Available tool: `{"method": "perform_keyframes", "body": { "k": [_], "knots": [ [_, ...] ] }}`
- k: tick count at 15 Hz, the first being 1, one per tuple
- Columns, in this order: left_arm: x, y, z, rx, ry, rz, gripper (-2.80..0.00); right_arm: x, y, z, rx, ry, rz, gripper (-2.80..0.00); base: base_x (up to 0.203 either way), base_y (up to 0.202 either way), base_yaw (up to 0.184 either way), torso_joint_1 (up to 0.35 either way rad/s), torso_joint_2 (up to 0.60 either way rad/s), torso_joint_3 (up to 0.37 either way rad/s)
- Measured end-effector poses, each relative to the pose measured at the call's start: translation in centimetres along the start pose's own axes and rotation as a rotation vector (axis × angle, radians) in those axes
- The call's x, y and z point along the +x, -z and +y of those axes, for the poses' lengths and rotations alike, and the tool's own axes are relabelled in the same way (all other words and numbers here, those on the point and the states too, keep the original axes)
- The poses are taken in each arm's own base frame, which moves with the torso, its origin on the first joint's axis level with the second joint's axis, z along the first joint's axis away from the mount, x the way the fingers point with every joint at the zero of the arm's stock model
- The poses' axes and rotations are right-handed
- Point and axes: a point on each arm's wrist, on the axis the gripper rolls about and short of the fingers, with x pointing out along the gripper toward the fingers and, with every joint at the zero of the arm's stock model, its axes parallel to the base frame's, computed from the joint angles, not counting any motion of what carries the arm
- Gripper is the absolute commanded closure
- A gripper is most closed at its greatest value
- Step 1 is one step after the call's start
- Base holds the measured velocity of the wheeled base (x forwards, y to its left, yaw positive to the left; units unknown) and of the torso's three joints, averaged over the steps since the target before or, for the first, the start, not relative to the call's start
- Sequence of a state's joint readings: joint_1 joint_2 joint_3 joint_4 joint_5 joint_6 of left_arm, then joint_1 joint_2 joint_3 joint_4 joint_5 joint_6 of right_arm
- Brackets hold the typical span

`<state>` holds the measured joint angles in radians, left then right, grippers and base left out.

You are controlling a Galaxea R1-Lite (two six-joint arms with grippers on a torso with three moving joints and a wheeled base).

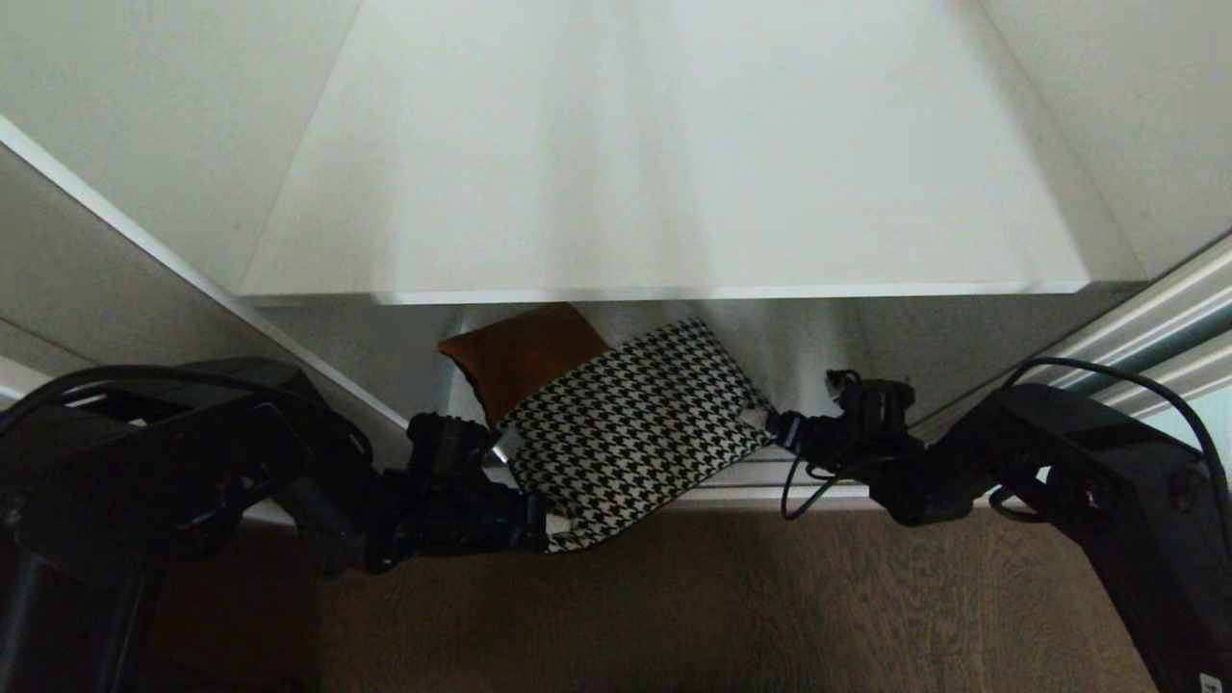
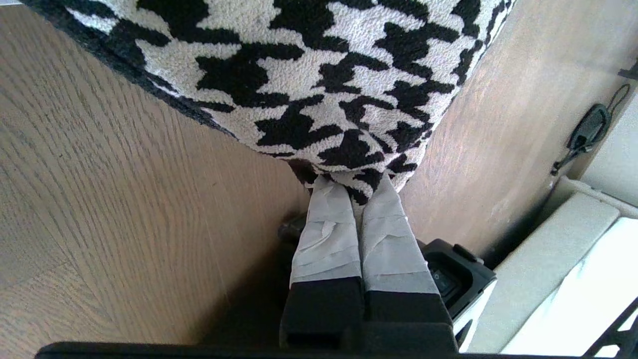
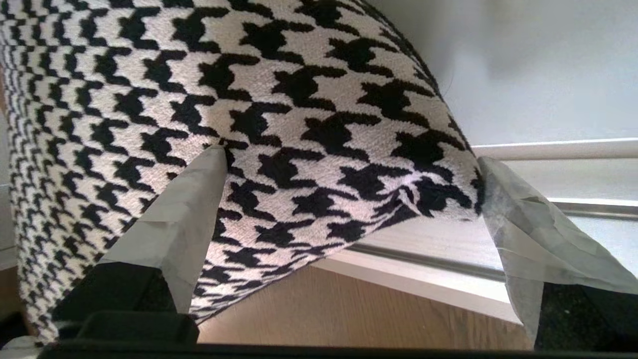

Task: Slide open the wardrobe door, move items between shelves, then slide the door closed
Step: Place the pillow on the higher shelf

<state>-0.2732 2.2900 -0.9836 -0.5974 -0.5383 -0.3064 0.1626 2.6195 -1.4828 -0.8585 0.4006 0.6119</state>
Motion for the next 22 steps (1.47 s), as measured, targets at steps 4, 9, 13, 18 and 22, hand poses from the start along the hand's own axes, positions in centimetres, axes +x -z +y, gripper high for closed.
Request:
{"method": "perform_keyframes", "body": {
  "k": [4,9,13,18,22],
  "knots": [
    [0.0,0.0,0.0,-0.003,0.000,0.000,0.00,0.3,0.0,-0.1,-0.002,-0.002,-0.003,0.00,0.000,0.000,0.000,0.000,0.00,0.000],
    [0.0,0.0,0.0,-0.002,0.000,0.001,0.00,0.8,0.0,-0.1,-0.003,-0.005,-0.005,0.00,0.000,0.000,0.000,0.000,0.00,0.000],
    [0.0,0.1,0.0,0.002,0.000,0.002,0.00,0.9,0.0,-0.3,-0.004,-0.006,-0.008,0.00,0.000,0.000,0.000,0.000,0.00,0.000],
    [0.0,0.2,0.0,0.006,-0.001,0.003,0.00,0.8,0.1,-0.3,-0.004,-0.005,-0.008,0.00,0.000,0.000,0.000,0.000,0.00,0.000],
    [0.0,0.1,0.0,0.002,-0.005,0.000,0.00,-0.3,0.5,-0.2,0.000,0.003,-0.001,0.00,0.000,0.000,0.000,0.000,0.00,0.000]
  ]
}}
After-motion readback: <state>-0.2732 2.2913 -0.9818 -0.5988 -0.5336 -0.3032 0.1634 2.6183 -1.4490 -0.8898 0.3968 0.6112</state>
